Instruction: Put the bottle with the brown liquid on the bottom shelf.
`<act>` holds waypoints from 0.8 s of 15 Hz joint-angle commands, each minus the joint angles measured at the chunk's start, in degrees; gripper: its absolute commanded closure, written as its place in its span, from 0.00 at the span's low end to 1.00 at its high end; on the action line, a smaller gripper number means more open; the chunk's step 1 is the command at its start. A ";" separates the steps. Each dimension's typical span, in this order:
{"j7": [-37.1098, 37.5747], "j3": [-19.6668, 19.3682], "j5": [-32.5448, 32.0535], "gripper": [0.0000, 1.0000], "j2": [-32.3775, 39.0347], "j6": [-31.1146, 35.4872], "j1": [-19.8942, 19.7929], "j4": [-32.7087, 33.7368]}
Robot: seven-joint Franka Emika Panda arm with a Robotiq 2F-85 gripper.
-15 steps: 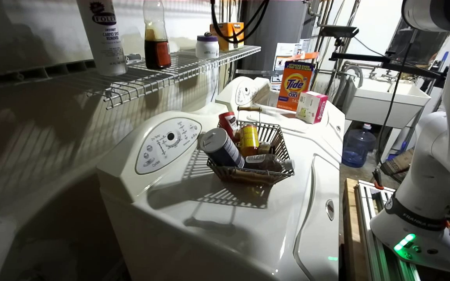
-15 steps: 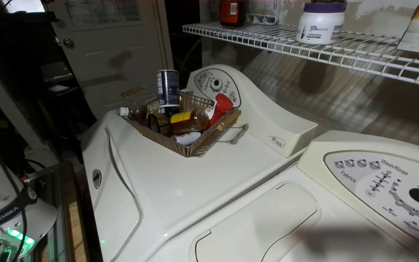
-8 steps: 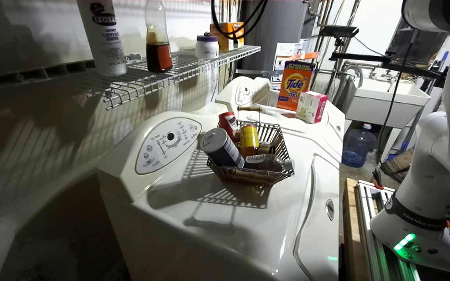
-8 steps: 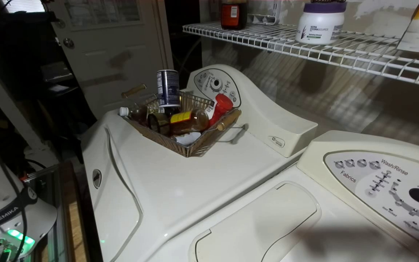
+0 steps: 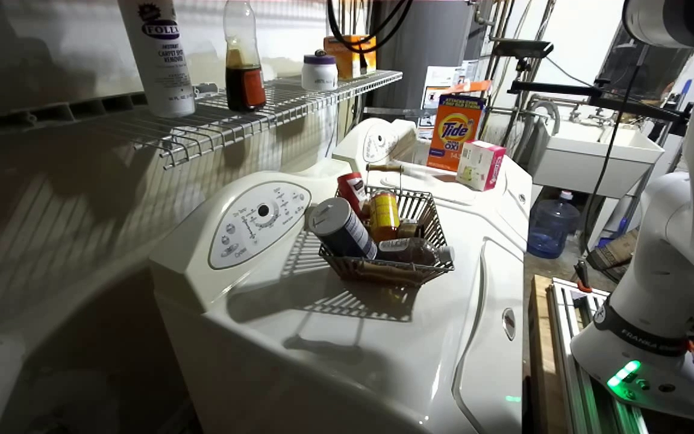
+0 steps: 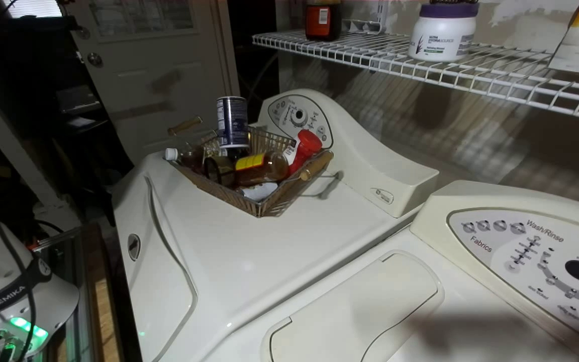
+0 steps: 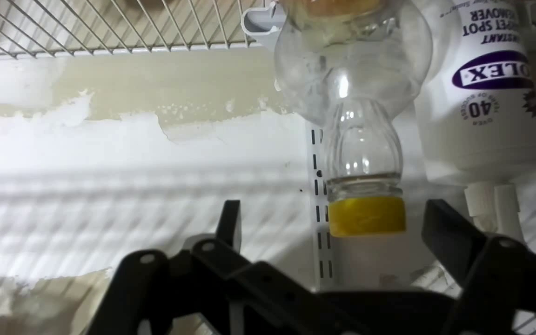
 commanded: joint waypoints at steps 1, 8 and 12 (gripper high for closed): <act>1.03 -0.23 -0.09 0.00 -3.77 1.44 0.04 -5.90; -6.68 2.17 5.20 0.00 -16.48 11.65 -0.25 -25.14; -8.80 4.57 4.35 0.00 -24.81 15.45 -2.00 -35.99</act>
